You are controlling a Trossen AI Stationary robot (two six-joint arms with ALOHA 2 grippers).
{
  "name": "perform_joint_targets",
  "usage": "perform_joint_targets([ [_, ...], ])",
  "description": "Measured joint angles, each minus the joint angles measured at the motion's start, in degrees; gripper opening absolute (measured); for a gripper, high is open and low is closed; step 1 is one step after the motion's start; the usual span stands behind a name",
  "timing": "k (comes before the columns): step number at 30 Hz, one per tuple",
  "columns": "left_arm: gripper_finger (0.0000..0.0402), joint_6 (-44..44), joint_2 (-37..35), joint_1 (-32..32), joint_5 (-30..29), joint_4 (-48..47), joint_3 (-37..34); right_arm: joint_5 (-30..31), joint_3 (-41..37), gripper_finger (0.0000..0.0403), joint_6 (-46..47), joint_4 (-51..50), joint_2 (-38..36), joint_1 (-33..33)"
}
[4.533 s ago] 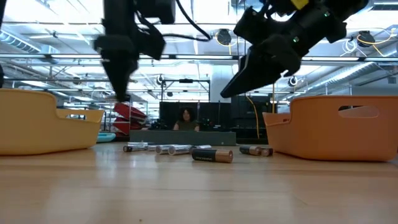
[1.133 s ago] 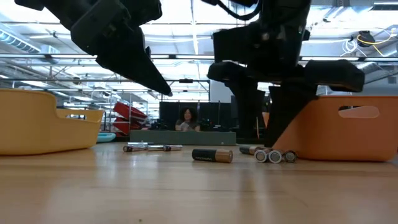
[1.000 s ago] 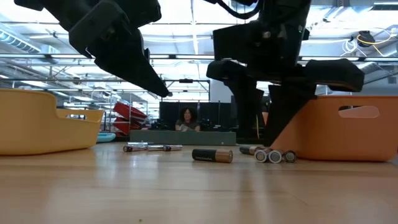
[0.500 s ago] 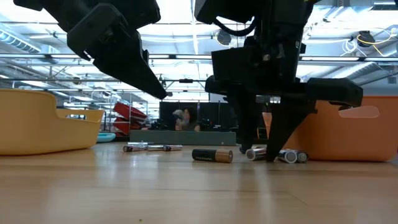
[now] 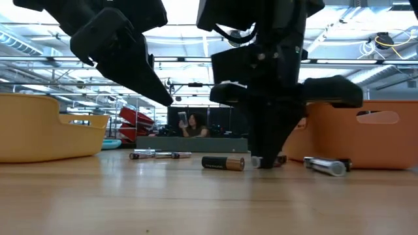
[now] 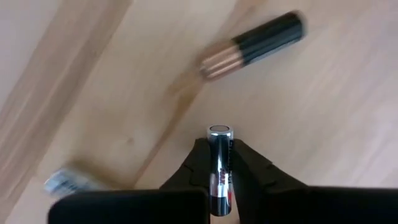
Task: Sort batteries
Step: Put the silver battery into the yellow bin
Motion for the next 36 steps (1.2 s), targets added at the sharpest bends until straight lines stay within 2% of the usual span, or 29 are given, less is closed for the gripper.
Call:
perform_joint_targets([
  [5, 0.0193, -0.01, 0.0, -0.01, -0.81, -0.63, 0.0, 9.63, 0.99, 0.0018, 3.67, 2.51, -2.29, 0.01],
  [8, 0.0193, 0.05, 0.0, -0.11, -3.17, -0.53, 0.0, 13.91, 0.36, 0.0018, 6.63, 11.19, -7.25, -0.06],
  [15, 0.0193, 1.99, 0.04, -1.08, -10.41, 1.91, -0.63, 15.67, -11.56, 0.0018, 11.07, 34.42, -17.88, -0.1],
  [24, 0.0193, 10.43, 0.04, -1.61, -13.1, 18.48, -1.29, 18.46, -36.42, 0.0018, 15.76, 81.29, -25.63, 0.08],
  [27, 0.0193, 12.55, 0.04, -0.92, -13.36, 23.33, -2.59, 18.34, -42.06, 0.0018, 16.48, 92.96, -25.85, 0.14],
  [32, 0.0193, 13.73, 0.04, 1.19, -12.52, 28.9, -3.39, 15.3, -45.38, 0.0018, 16.11, 101.05, -25.54, 0.34],
  [36, 0.0193, 14.61, 0.04, 3.02, -7.18, 33.33, -3.37, 15.09, -45.53, 0.0018, 12.46, 103.85, -25.14, 0.93],
])
